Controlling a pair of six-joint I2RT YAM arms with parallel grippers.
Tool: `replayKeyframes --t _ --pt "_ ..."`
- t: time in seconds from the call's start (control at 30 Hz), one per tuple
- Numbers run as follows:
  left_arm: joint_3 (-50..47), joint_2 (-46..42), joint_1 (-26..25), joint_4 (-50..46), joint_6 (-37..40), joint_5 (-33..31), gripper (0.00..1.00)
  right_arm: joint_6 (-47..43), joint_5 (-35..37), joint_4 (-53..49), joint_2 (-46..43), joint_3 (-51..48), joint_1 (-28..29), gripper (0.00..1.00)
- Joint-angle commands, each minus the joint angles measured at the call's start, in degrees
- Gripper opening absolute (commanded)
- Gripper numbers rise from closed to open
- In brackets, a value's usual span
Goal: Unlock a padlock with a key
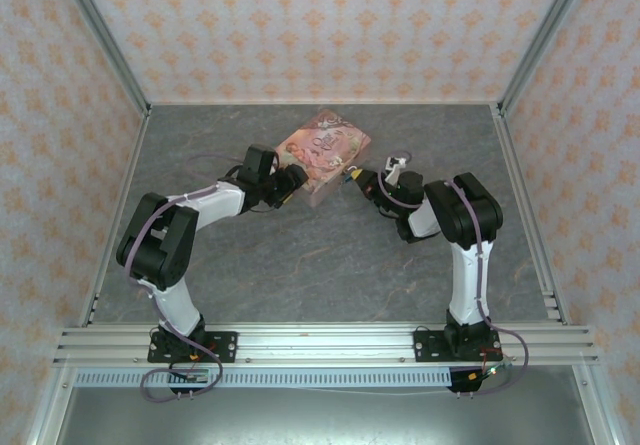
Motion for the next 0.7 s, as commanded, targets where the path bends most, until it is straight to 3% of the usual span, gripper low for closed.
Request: replayKeyframes --t 0.0,0.2,0.33,0.47,0.67 --pt "-4.11 2.16 -0.45 -13.91 0.80 -3.07 0.67 -1.93 2.45 3.01 -2.50 -0.30 -1.43 0.00" --pt "-4.42 -1.30 1.30 -7.55 0.95 -3.18 0.72 -10.11 3.65 -4.01 -11.58 -7.06 -3.79 0.00" --pt "-3.12 -4.27 1.87 -3.86 1.22 -4.97 0.77 -17.43 2.29 -15.01 -20.95 -9.72 -4.34 0.00" --pt "-4.78 -9.04 2.34 3.93 0.29 -10.05 0.96 -26.55 -0.62 -33.74 -32.37 -9.71 -4.26 0.00" --pt "-7.28 -18.83 2.55 5.06 2.49 -24.82 1.00 -40.20 -2.20 -68.87 -48.56 -6.54 -3.58 0.00"
